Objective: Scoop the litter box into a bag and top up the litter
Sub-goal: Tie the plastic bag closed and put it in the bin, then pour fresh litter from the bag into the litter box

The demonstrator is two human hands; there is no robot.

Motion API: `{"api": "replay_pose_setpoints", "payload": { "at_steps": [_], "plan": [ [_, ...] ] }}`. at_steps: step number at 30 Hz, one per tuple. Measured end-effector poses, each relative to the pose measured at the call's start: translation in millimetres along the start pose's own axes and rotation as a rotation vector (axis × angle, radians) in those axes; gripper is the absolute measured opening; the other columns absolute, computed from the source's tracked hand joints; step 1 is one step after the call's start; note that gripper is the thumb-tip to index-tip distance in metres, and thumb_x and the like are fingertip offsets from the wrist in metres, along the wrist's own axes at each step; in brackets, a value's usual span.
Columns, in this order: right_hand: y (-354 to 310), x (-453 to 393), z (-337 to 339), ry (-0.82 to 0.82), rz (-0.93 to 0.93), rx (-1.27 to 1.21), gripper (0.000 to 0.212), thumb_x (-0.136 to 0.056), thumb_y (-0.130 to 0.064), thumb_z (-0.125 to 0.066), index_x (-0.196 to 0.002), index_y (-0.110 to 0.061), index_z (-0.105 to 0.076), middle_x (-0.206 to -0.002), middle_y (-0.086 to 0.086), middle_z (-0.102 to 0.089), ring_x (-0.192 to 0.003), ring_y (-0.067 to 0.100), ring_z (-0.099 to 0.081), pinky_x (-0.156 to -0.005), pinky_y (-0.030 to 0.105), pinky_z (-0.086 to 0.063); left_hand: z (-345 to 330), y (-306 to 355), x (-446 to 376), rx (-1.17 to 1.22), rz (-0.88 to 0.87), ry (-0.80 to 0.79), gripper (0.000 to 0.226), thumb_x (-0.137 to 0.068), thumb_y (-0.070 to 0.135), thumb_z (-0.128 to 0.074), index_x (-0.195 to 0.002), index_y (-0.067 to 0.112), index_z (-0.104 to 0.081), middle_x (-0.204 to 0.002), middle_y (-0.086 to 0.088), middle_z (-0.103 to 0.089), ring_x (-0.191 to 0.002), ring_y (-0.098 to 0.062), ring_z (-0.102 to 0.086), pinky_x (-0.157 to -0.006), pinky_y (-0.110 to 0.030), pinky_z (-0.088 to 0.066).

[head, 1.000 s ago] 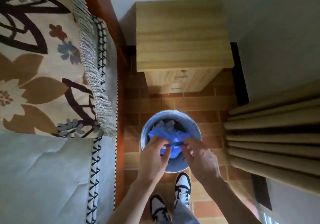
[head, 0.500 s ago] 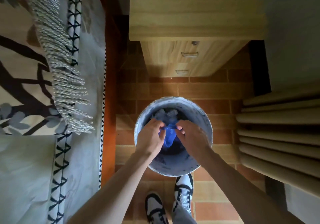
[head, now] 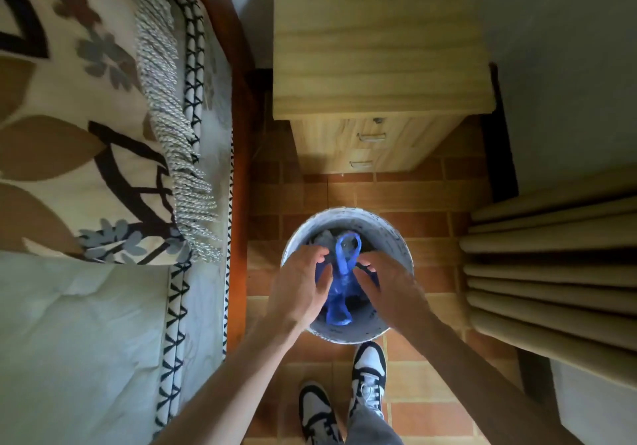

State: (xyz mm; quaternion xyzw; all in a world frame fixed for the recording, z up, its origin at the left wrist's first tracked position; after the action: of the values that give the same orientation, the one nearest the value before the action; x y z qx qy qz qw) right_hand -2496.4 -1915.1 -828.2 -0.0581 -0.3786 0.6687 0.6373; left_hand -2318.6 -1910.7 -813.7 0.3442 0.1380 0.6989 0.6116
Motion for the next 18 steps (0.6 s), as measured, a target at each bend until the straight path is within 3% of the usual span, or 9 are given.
{"api": "replay_pose_setpoints", "payload": {
  "at_steps": [6, 11, 18],
  "plan": [
    [-64, 86, 91, 0.227, 0.081, 0.057, 0.032, -0.098, -0.031, -0.063, -0.129, -0.025, -0.057, -0.124, -0.005, -0.066, -0.110, 0.012, -0.061, -0.091, 0.033, -0.055, 77, 85, 68, -0.125, -0.169, 0.060, 0.038, -0.098, 0.048, -0.056, -0.132, 0.032, -0.053, -0.121, 0.014, -0.064, -0.108, -0.006, -0.059, -0.095, -0.016, -0.043],
    [-138, 167, 171, 0.271, 0.134, 0.134, 0.047, -0.099, -0.043, -0.056, -0.142, -0.025, -0.047, -0.139, -0.006, -0.058, -0.126, 0.016, -0.057, -0.102, 0.033, -0.047, 176, 178, 130, -0.182, -0.265, 0.186, 0.039, -0.099, 0.045, -0.049, -0.132, 0.024, -0.054, -0.125, 0.007, -0.061, -0.114, -0.013, -0.055, -0.101, -0.028, -0.048],
    [-217, 273, 276, 0.393, 0.122, 0.236, 0.058, -0.102, -0.056, -0.035, -0.148, -0.022, -0.042, -0.146, -0.002, -0.050, -0.136, 0.021, -0.047, -0.110, 0.038, -0.041, 275, 269, 220, -0.212, -0.370, 0.271, 0.043, -0.102, 0.042, -0.046, -0.136, 0.016, -0.055, -0.134, -0.001, -0.060, -0.126, -0.018, -0.056, -0.108, -0.030, -0.046]
  ]
}}
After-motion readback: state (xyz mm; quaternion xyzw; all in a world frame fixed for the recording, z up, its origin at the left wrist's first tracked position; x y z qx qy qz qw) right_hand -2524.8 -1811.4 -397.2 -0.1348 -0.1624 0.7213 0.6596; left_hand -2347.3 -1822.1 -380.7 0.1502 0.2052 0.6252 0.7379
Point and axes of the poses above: each hand's wrist, its own x-axis away from the middle knuckle, its own z-axis out of the back of the hand, y = z × x, the point moved 10 cm from there along -x, towards the middle knuckle
